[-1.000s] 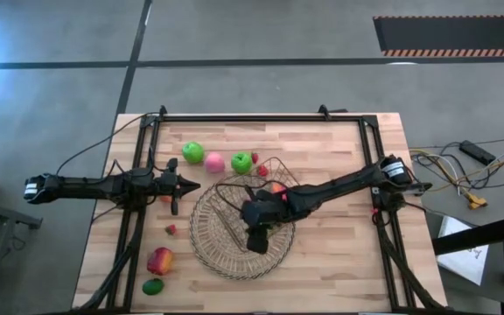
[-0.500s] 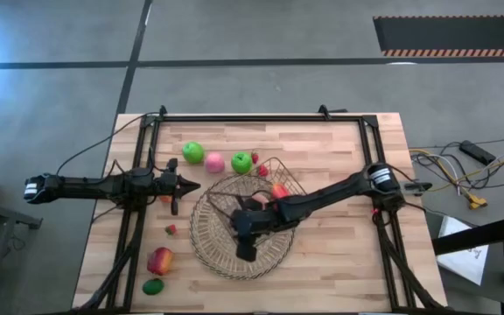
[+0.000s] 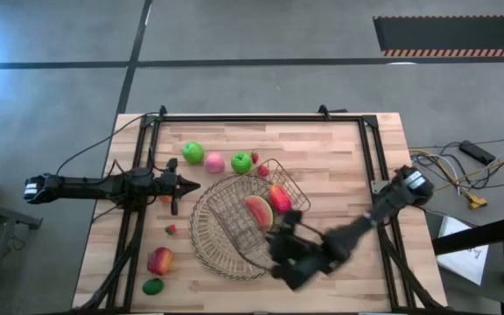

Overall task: Build produce basket
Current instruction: Put the left green apple into the gold wire basket

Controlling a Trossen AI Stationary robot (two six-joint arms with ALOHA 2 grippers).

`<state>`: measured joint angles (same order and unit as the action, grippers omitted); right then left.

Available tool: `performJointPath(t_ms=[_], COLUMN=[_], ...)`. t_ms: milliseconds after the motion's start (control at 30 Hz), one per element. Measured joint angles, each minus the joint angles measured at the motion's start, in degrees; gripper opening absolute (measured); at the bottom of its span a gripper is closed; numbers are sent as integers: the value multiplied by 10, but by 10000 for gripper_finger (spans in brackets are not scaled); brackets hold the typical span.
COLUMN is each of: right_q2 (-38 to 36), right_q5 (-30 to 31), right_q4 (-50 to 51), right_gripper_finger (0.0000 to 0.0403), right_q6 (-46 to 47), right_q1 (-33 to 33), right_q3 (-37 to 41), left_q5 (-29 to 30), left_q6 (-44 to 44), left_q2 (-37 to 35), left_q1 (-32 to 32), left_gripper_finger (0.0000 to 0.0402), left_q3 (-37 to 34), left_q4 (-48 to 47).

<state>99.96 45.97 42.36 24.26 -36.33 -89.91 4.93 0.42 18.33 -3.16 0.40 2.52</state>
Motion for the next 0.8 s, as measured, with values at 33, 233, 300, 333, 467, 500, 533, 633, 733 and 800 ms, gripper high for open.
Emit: performJointPath(t_ms=[33, 233, 300, 333, 467, 500, 533, 633, 733, 800], right_q2=[-8, -36, -45, -49, -52, -53, -55, -61, -68, -76], right_q5=[5, 16, 58, 84, 173, 191, 204, 227, 218, 197], right_q4=[6, -30, -56, -66, -65, -65, -65, -66, -65, -68], right_gripper_finger=[51, 44, 43, 43, 43, 43, 43, 43, 43, 43], right_q6=[17, 119, 170, 194, 278, 289, 297, 322, 332, 329], right_q1=[-23, -147, -173, -182, -201, -200, -198, -179, -148, -124], right_q3=[16, 143, 181, 196, 246, 256, 265, 293, 321, 336], left_q5=[0, -4, -3, 1, 16, 8, -2, -5, 50, 106], left_q6=[0, -48, -148, -192, -234, -220, -203, -170, -144, -122], left_q2=[0, 1, 0, 1, 15, 21, 31, 82, 155, 204], left_q1=[0, 0, 1, 1, 1, 1, 1, 2, 1, -1], left_gripper_finger=[3, 3, 3, 3, 3, 3, 3, 3, 3, 3], left_q3=[0, 0, 0, 0, 1, 5, 17, 81, 172, 247], left_q4=[0, 47, 94, 129, 301, 335, 344, 308, 176, 50])
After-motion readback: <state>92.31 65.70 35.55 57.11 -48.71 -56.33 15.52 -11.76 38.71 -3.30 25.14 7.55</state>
